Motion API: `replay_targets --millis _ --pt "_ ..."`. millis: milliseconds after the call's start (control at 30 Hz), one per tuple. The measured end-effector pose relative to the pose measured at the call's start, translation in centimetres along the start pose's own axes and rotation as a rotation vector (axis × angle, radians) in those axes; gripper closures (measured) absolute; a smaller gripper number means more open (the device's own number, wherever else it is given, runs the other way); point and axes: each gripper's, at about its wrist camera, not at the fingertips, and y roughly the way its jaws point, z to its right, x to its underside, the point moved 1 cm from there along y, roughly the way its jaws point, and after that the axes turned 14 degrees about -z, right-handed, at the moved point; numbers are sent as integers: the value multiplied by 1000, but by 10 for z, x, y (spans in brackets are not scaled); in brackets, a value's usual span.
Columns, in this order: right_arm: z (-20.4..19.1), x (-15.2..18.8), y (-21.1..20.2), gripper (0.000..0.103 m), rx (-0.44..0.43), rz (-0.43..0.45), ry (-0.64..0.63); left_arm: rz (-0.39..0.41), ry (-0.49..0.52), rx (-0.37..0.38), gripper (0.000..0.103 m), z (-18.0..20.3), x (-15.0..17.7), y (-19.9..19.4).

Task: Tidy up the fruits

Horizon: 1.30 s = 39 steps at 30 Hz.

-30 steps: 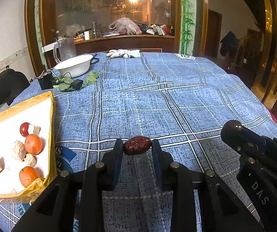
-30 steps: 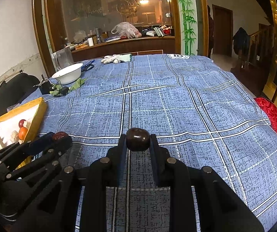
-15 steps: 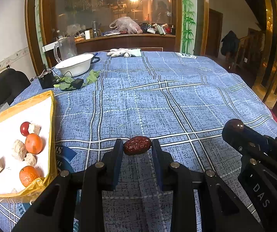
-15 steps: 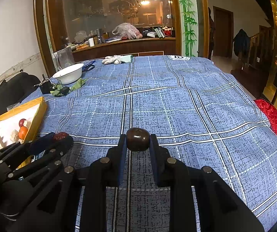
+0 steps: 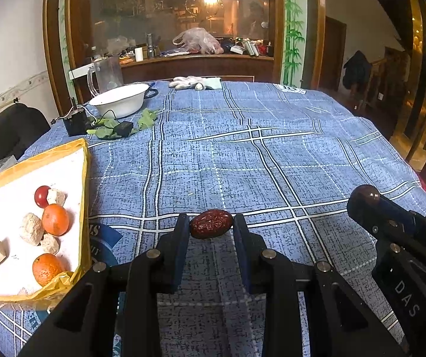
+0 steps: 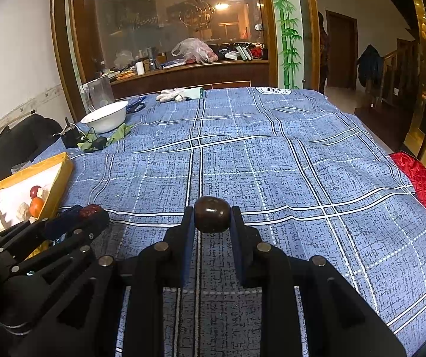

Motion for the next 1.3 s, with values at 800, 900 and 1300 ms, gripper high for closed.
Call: replay_targets --millis 800,900,1300 --pt "0 0 -1 78 2 4 -2 -4 -11 5 74 -1 0 1" --pt "0 0 -1 78 2 4 -2 -6 -12 5 74 -1 0 2" --pt "0 0 -1 78 9 3 -4 -7 -14 0 74 0 1 3"
